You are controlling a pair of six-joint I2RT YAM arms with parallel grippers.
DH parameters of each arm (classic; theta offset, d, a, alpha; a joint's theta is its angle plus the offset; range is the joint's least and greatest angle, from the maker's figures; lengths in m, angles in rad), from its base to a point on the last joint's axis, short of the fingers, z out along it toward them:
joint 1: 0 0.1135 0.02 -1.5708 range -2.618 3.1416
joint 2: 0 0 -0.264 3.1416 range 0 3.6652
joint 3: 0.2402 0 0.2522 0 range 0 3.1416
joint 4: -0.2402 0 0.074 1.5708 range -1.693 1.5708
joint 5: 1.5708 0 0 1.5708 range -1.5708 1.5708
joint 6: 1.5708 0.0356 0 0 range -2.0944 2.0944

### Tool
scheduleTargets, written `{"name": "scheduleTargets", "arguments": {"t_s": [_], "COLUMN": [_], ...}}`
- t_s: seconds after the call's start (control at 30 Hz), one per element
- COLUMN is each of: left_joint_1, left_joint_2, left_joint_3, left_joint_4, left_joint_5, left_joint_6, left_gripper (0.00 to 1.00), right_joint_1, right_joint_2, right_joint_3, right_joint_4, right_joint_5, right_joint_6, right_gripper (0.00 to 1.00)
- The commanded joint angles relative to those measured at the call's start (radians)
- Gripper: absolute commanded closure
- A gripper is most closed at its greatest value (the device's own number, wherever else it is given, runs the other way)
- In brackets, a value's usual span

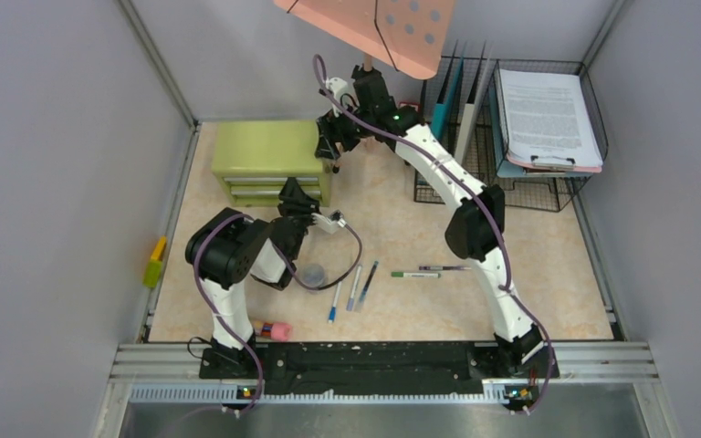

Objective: Organize the desk
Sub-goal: Open the drawer in the storage box.

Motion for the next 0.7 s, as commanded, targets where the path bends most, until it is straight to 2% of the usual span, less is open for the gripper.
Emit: {"name": "scheduleTargets", "arguments": {"t_s": [0.0,0.27,0.5,0.67], "left_joint_1": [0.026,0.027,0.04,0.05], "left_joint_2": [0.004,0.012,0.04,0.051], "left_joint_3": [0.011,0.018,0.046,0.065], "left_joint_4": [0.06,0.061,0.062,0.061], "left_joint_5": [-0.024,-0.024,-0.022,-0.015], "left_joint_6": [-0.021,-0.026,-0.029,-0.032], "left_gripper": [0.61,0.61,0.61,0.61], "right_joint_1": [0.004,0.013,0.021,0.024], "right_joint_2": [0.038,0.077,0.089,0.083], "right_joint_3": [0.068,0.042,-0.062,-0.169], "right_joint_4": [0.111,0.147,0.151,0.169], "right_joint_5": [0.062,0.106,0.09,0.084], "right_joint_6": [0.063,0.126,0.15,0.166], "right_gripper": [0.3,0.34,0.47,0.52]}}
